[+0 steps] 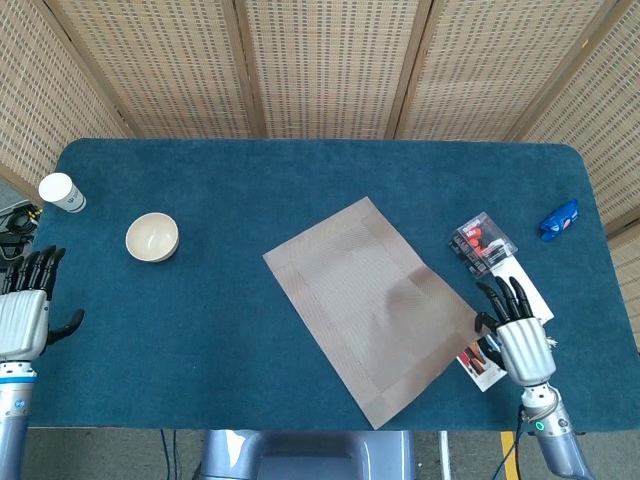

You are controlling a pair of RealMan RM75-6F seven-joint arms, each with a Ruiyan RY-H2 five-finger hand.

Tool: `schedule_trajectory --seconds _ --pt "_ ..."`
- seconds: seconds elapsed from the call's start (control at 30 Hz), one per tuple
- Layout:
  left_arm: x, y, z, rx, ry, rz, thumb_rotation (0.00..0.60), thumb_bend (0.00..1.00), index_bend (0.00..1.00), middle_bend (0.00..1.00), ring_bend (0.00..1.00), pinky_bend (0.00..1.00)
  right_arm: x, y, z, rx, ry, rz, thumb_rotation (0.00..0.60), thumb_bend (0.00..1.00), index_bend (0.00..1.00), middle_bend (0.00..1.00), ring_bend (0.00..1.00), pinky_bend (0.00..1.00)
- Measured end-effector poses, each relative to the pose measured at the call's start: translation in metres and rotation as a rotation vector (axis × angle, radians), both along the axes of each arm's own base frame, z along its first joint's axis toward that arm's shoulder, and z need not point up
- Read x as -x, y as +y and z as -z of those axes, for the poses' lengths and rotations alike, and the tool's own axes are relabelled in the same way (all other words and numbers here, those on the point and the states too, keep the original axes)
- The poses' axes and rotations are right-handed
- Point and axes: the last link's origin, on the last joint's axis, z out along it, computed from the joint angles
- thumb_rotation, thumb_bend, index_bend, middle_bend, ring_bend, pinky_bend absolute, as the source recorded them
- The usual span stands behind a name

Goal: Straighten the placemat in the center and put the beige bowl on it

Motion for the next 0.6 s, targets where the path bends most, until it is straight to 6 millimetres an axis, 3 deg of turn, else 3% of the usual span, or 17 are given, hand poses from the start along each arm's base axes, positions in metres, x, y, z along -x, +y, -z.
schedule_trajectory --seconds 0.3,0.6 --pt "0.000 0.000 0.001 0.002 0.002 -0.001 0.600 0.29 0.00 0.00 0.00 0.00 0.022 -0.017 -0.029 0.039 0.106 0.057 0.600 0.57 0.70 0.24 0.06 0.00" --pt "-0.001 0.000 0.002 0.008 0.010 0.001 0.600 0.29 0.00 0.00 0.00 0.00 0.020 -0.034 -0.049 0.049 0.159 0.056 0.600 0.56 0.70 0.24 0.06 0.00"
